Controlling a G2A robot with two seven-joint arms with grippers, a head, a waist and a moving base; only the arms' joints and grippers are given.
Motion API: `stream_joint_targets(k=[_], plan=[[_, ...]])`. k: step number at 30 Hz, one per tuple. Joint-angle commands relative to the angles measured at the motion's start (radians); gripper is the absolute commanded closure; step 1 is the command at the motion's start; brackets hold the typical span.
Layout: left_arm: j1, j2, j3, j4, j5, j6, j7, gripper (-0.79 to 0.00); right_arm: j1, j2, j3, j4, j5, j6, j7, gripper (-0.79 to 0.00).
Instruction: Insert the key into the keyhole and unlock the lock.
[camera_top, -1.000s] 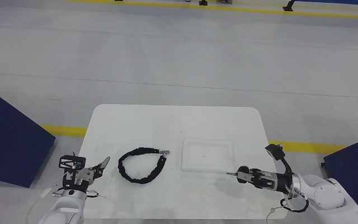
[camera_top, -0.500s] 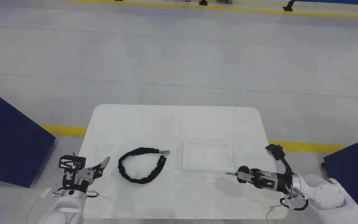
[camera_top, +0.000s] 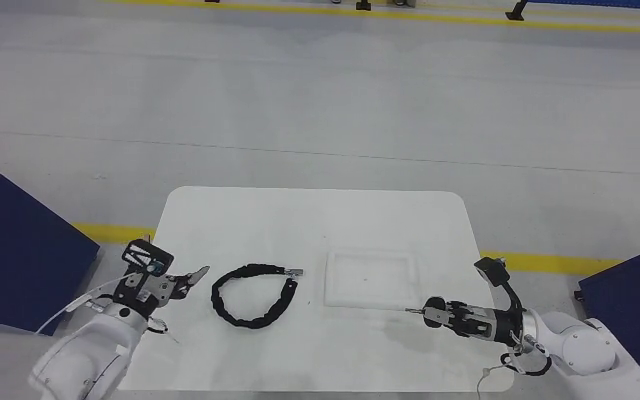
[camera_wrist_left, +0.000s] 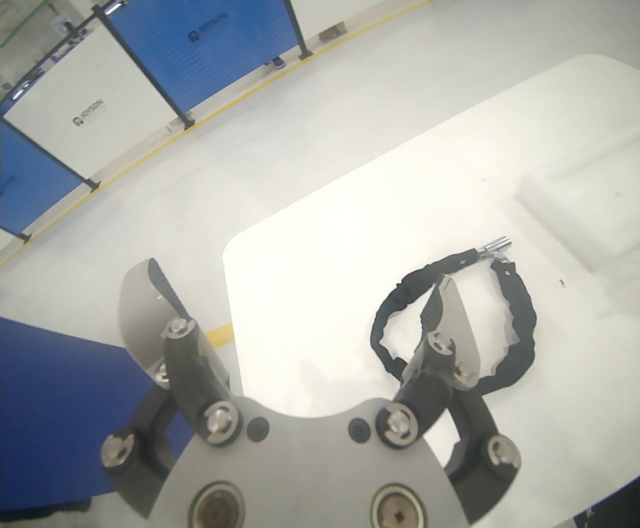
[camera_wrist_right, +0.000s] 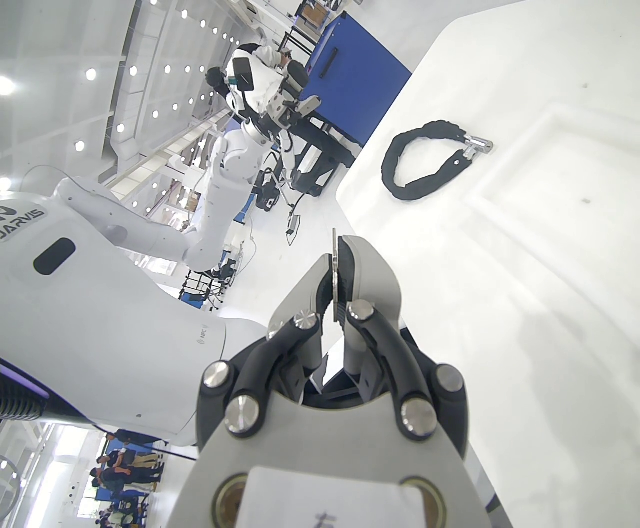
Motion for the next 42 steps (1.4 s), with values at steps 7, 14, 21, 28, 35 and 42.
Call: stream_joint_targets(k=[7, 14, 21, 28, 35, 42], plan=[[-0.279, 0.002, 0.141, 0.097, -0.004, -0.152, -0.193, -0.785, 0.000, 0.000, 0.000, 0.000, 0.000, 0.000, 0.000, 0.000], [-0.479, -0.012, 0.299, 0.264, -0.021, -0.208, -0.306, -0.785, 0.000, 0.000, 0.000, 0.000, 0.000, 0.000, 0.000, 0.000], [-0.668, -0.035, 0.444, 0.484, -0.170, -0.345, -0.459, -0.785, 0.000, 0.000, 0.000, 0.000, 0.000, 0.000, 0.000, 0.000], [-0.840, -0.063, 0.567, 0.712, -0.353, -0.445, -0.606, -0.785, 0.000, 0.000, 0.000, 0.000, 0.000, 0.000, 0.000, 0.000], [-0.984, -0.101, 0.736, 0.910, -0.441, -0.461, -0.656, -0.785, 0.000, 0.000, 0.000, 0.000, 0.000, 0.000, 0.000, 0.000], [-1.063, -0.150, 0.896, 1.047, -0.359, -0.436, -0.605, -0.785, 0.000, 0.000, 0.000, 0.000, 0.000, 0.000, 0.000, 0.000]])
